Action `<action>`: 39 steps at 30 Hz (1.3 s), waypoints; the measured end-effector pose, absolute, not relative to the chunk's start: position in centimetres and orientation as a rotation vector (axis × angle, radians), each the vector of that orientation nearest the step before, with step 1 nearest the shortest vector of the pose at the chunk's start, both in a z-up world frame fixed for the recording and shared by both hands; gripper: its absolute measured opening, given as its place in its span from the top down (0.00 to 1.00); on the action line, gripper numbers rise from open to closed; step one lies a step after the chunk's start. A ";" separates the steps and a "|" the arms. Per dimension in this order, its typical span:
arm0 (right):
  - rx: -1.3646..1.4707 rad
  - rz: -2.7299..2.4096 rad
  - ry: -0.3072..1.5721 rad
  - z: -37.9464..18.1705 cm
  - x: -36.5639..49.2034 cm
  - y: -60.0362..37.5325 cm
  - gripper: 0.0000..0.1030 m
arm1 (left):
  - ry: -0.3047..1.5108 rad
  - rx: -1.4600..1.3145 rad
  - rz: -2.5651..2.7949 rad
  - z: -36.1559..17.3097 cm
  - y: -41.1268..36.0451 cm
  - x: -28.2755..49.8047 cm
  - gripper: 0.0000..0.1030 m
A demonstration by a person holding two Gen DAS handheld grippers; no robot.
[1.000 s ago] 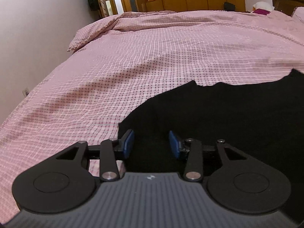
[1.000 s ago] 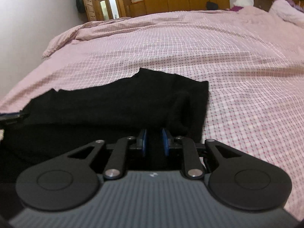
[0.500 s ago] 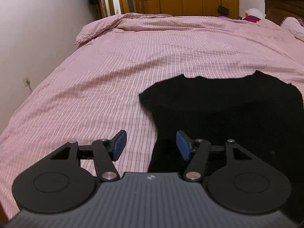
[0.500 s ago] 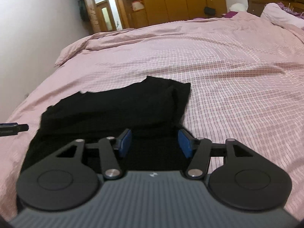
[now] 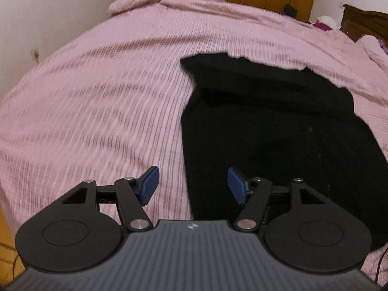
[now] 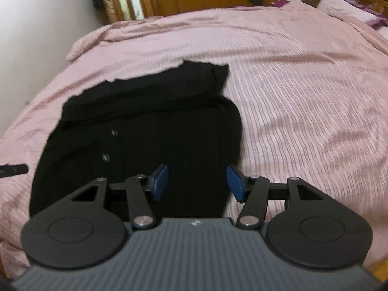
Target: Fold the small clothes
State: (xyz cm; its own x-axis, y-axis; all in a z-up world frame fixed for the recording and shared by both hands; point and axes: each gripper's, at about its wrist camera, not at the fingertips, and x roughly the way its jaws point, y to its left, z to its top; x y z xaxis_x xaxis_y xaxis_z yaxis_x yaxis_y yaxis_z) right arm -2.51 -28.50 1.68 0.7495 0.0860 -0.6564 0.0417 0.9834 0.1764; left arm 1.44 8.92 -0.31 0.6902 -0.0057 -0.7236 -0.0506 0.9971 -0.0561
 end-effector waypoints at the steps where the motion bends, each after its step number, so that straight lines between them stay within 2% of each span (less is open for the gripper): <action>1: 0.181 0.017 0.729 1.3 -3.0 -28.3 0.45 | 0.819 -0.073 0.018 -0.8 8.9 1.0 0.34; 8: 0.124 -0.021 0.768 -0.7 -3.1 -26.6 0.45 | 0.910 -0.114 -0.015 -4.0 8.4 -0.3 0.34; 18: -0.203 -0.123 0.748 -3.0 -3.5 -23.7 0.47 | 0.939 -0.125 -0.078 -5.6 7.2 -0.5 0.34; 29: -0.092 -0.219 0.758 -2.6 -7.4 -29.6 0.47 | 0.981 -0.201 -0.113 -5.9 8.1 -1.7 0.34; 35: -0.045 -0.151 0.706 -1.4 -7.9 -28.8 0.46 | 1.016 -0.229 -0.155 -6.6 8.0 -2.4 0.34; 39: 0.130 0.001 0.735 -1.5 -6.9 -28.7 0.46 | 1.031 -0.259 -0.200 -7.2 7.8 -2.5 0.34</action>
State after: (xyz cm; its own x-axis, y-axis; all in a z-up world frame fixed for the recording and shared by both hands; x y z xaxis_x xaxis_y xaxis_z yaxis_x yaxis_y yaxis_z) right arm -6.94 -28.68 -1.51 0.7422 0.0462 -0.6686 0.0452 0.9919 0.1188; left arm -2.46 7.82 -7.18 0.5002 -0.2847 -0.8178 0.0425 0.9513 -0.3052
